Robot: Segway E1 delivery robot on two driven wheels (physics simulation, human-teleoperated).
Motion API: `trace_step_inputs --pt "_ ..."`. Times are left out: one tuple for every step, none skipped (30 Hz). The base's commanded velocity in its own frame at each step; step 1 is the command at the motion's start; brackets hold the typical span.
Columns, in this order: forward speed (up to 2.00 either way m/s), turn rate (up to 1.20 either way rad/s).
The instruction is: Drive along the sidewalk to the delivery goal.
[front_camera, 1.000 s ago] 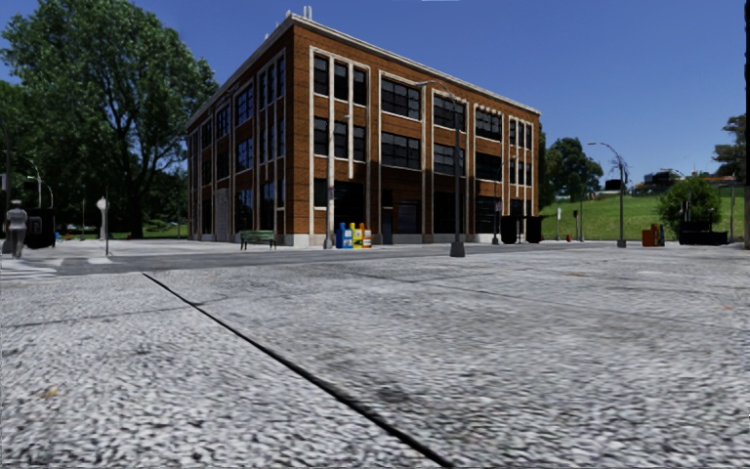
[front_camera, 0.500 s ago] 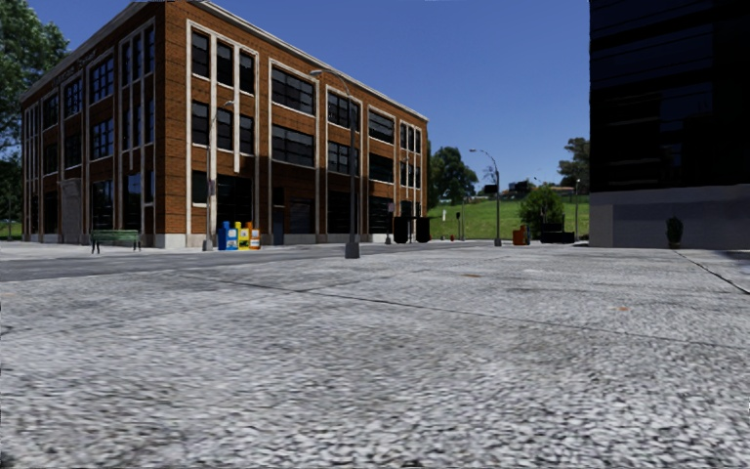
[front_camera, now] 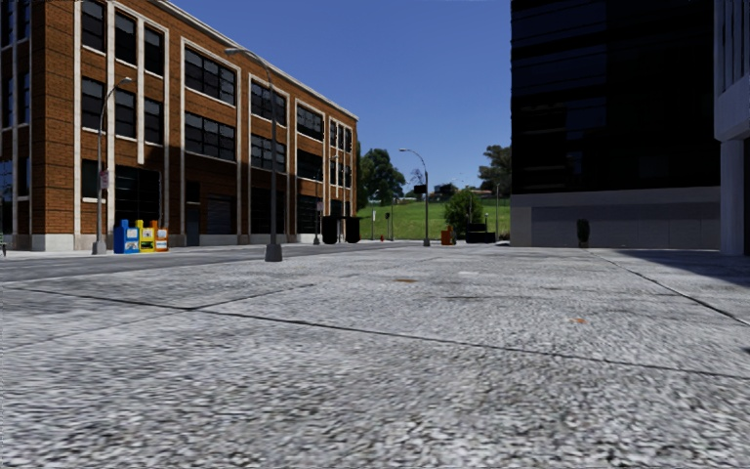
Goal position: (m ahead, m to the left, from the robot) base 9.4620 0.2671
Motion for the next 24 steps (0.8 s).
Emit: trace_step_inputs --pt "2.00 0.00" --pt "2.00 0.00" --pt "2.00 0.00" --pt "2.00 0.00" --pt "2.00 0.00" --pt "2.00 0.00" --pt "2.00 0.00" --pt "2.00 0.00" --pt "2.00 0.00" --pt "2.00 0.00" --pt "2.00 0.00" --pt "2.00 0.00" --pt "2.00 0.00" --pt "2.00 0.00" --pt "2.00 0.00" --pt "2.00 0.00" --pt "2.00 0.00" --pt "2.00 0.00" --pt "2.00 0.00" --pt "2.00 0.00" --pt "2.00 0.00" --pt "2.00 0.00" --pt "2.00 0.00" --pt "2.00 -0.04"
